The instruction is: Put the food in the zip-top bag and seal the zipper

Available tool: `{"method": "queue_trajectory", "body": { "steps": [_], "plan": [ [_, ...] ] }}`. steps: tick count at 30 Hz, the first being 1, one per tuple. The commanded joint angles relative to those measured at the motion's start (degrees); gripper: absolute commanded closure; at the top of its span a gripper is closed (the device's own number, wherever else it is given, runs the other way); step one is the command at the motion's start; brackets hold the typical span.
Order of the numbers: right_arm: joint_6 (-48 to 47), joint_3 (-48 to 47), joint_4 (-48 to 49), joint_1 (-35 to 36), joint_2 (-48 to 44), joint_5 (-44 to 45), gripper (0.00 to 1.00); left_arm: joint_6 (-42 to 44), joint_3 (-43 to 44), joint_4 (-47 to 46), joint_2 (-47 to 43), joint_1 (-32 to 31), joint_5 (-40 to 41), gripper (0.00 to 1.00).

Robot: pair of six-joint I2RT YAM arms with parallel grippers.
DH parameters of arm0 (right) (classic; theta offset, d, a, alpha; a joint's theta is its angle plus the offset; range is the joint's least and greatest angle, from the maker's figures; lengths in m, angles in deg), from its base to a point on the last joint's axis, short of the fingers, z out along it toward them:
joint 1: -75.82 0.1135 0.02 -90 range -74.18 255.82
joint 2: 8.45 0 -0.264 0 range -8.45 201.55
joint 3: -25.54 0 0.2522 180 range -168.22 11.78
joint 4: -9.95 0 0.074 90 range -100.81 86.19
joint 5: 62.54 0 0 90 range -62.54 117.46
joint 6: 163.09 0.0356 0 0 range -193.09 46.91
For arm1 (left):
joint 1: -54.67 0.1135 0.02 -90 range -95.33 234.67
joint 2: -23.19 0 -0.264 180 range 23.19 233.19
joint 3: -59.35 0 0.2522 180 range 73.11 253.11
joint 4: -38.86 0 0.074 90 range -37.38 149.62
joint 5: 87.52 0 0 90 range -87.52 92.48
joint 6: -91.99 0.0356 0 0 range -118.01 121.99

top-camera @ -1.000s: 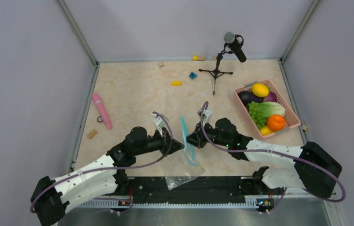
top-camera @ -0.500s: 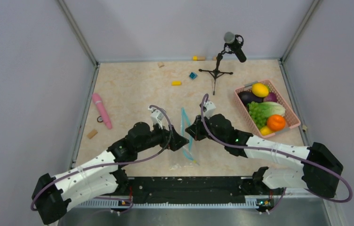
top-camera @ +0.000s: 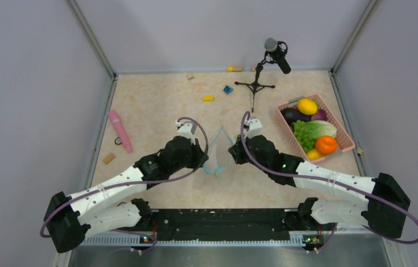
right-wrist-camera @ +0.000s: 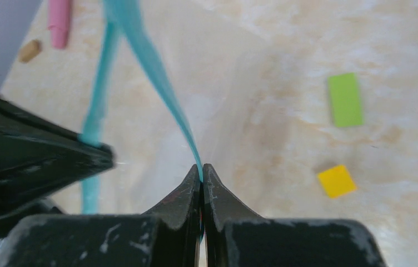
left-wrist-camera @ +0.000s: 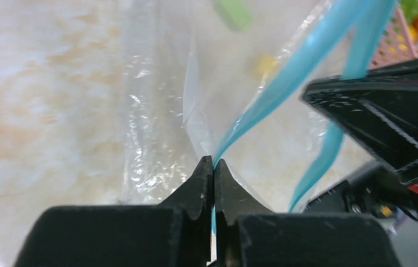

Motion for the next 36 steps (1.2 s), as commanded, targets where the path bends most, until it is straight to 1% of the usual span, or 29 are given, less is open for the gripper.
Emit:
{"method": "queue_trajectory", "body": {
  "steps": [1,3,5,9,12,13,15,17,19,20,22,23,24,25,26,29,30,33,36],
  "plan": [
    [-3.6,-4.7,-13.94,0.59,-2.41,20.9,1.0,-0.49,7.85,15.87,-2.96,-0.04,19.28,1.0],
    [-3.52,-5.15,-18.49,-0.27,-2.49,29.12,1.0,-1.26,10.49,23.86,-4.07,-0.03,26.26,1.0],
    [-3.18,-5.18,-21.23,-2.37,-2.62,32.1,1.0,-2.84,12.98,30.46,-4.86,-0.03,33.22,1.0],
    [-3.88,-3.8,-20.59,-7.02,-3.3,28.85,1.0,-8.17,17.29,41.33,-5.24,-0.03,45.63,1.0],
    [-6.36,-2.71,-17.27,-8.33,-2.79,25.53,1.0,-10.29,18.99,46.07,-5.25,-0.03,49.5,1.0],
    [-6.97,-2.56,-16.03,-8.36,-2.52,23.96,1.0,-9.68,19.05,45.8,-5.2,-0.03,49.59,1.0],
    [-9.06,-2.09,-12.36,-8.39,-1.92,19.22,1.0,-5.76,17.6,39.51,-5.45,-0.03,46.87,1.0],
    [-10.94,-1.53,-8.13,-8.37,-1.43,13.32,1.0,1.09,14.08,28.71,-5.87,-0.03,39.3,1.0],
    [-11.87,-1.23,-4.38,-8.38,-0.92,7.86,0.95,5.45,10.06,17.32,-5.5,-0.03,29.36,1.0],
    [-12.04,-1.33,-2.71,-8.35,-0.64,5.61,0.93,6.57,8.83,13.58,-4.79,-0.02,25.55,1.0],
    [-12.65,-1.95,-0.76,-8.36,0.01,1.88,0.86,7.04,7.78,9.49,-2.79,0.05,20.8,1.0],
    [-12.93,-2.42,0.2,-8.35,0.29,0.36,0.79,6.94,7.95,8.84,-1.48,0.05,20.44,1.0],
    [-13.07,-3.02,0.56,-8.36,0.55,-0.97,0.69,6.45,8.36,8.66,-0.18,0.05,20.51,1.0],
    [-13.04,-3.55,0.73,-8.43,0.68,-2.17,0.52,6.3,9.12,8.87,0.96,0.13,20.9,1.0],
    [-12.88,-4.2,0.75,-8.41,0.64,-3.02,0.39,5.85,9.75,9.36,2.08,0.14,21.61,1.0],
    [-11.99,-5.79,-0.64,-8.63,-0.49,-3.45,0.08,6.37,11.16,9.66,4.09,0.3,22.36,1.0],
    [-11.87,-6.33,-1.35,-8.95,-1.38,-2.9,0.02,6.64,11.45,9.45,4.38,0.43,22.28,1.0],
    [-11.49,-7.17,-4.62,-10.73,-4.71,-1.28,0.01,7.43,11.93,8.29,5.33,1.23,21.06,1.0],
    [-9.79,-7.86,-9.45,-14.76,-8.23,1.86,0.01,7.86,12.92,8.27,6.52,2.47,19.95,1.0]
  ]
}}
